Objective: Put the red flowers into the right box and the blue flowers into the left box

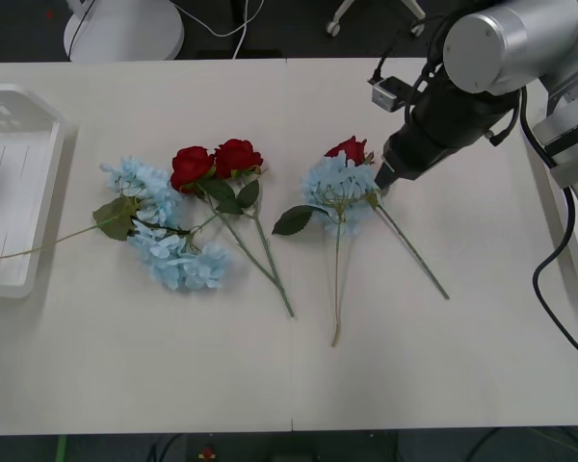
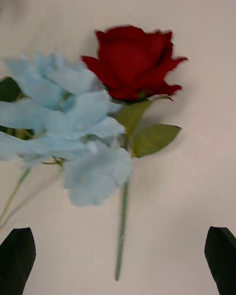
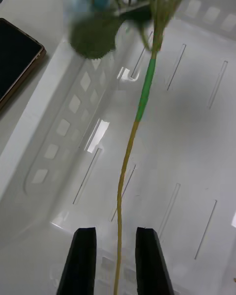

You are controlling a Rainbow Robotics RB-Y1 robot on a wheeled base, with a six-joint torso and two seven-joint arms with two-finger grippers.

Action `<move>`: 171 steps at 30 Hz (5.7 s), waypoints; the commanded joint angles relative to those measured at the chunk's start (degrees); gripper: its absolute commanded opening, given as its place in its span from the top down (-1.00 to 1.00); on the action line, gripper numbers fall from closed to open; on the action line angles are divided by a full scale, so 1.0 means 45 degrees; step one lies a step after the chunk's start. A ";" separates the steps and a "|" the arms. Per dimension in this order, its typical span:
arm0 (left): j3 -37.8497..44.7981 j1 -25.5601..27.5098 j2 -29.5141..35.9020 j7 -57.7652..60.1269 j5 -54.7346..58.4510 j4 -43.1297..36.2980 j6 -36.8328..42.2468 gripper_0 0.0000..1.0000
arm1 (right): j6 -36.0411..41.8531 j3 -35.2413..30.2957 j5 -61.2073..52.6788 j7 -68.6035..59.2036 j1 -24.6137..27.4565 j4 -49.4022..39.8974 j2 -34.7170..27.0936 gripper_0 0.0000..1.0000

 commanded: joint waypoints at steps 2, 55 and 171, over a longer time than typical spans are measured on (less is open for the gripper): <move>-0.0772 -0.0170 0.0791 -0.0218 0.0107 -0.0119 -0.0199 -0.41 | -0.0211 -0.0206 0.1414 0.0463 0.0744 -0.0225 -0.0183 -1.00; -0.7100 -0.3686 -0.3565 -0.9457 -0.3272 -0.0939 0.2906 -0.55 | -0.4547 0.0907 0.3289 0.1030 0.0901 0.4442 0.2707 -1.00; -0.8760 -0.2905 -0.2862 0.2614 -0.2452 -0.5998 0.4274 -1.00 | -0.2125 -0.4620 -0.4289 -0.0064 0.2307 0.0732 -0.3914 -1.00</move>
